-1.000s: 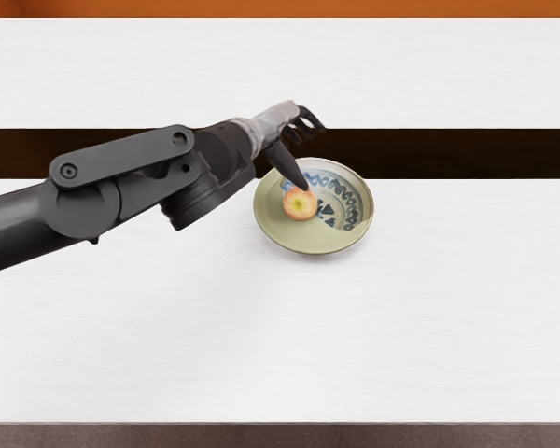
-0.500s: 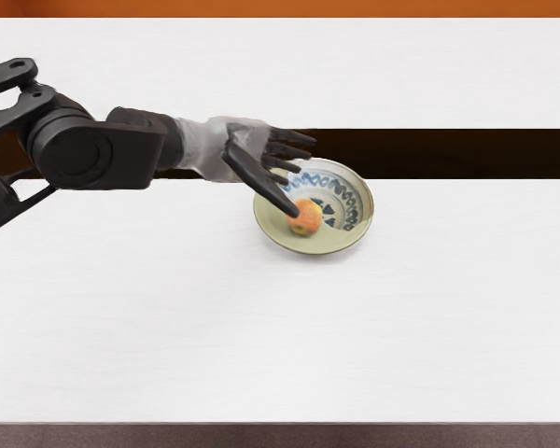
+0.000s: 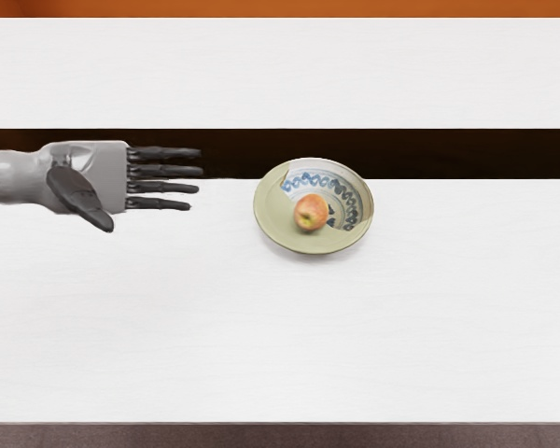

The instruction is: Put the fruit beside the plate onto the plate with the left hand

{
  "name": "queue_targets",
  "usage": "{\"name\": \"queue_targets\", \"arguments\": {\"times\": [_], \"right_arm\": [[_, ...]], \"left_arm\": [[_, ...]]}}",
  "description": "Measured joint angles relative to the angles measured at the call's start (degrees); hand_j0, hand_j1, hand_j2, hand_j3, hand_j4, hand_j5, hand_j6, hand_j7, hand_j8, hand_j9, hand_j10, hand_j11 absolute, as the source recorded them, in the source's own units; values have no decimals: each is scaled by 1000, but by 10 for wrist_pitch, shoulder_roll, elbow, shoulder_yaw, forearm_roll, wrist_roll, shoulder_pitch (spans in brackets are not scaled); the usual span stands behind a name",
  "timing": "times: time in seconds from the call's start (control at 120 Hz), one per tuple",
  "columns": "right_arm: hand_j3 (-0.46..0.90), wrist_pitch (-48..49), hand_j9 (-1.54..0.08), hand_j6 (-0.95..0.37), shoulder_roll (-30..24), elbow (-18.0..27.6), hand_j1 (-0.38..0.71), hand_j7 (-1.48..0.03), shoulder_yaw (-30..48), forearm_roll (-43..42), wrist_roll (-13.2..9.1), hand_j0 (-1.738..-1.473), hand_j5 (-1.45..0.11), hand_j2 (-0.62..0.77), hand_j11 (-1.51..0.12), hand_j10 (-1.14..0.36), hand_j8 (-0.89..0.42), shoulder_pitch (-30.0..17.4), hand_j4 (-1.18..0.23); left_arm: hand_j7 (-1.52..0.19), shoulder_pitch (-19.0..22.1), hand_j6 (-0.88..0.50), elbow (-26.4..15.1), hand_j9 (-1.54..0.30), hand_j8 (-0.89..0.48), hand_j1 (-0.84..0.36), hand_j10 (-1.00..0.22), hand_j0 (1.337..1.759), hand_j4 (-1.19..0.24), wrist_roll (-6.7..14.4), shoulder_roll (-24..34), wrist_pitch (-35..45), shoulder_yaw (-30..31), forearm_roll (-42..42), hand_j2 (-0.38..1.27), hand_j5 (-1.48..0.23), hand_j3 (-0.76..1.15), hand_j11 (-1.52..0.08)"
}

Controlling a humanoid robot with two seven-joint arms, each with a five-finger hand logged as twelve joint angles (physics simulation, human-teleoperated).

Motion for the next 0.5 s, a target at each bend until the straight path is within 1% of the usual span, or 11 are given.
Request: {"name": "queue_targets", "arguments": {"times": [0.05, 0.267, 0.5], "right_arm": [[0, 0, 0, 0, 0, 0, -349, 0, 0, 0, 0, -1658, 0, 0, 0, 0, 0, 0, 0], [0, 0, 0, 0, 0, 0, -349, 0, 0, 0, 0, -1658, 0, 0, 0, 0, 0, 2, 0], [0, 0, 0, 0, 0, 2, -349, 0, 0, 0, 0, -1658, 0, 0, 0, 0, 0, 4, 0]], "left_arm": [[-30, 7, -21, 0, -30, -21, 321, -22, 1658, -22, 0, 19, -2, 0, -3, 5, -30, 0, -30], [-25, 13, -16, 0, -25, -17, 326, -17, 1658, -17, 0, 73, -4, 0, -8, 4, -25, 0, -25], [-23, 14, -14, 0, -23, -15, 327, -16, 1658, -15, 0, 80, -4, 0, -10, 3, -23, 0, -23]]}}
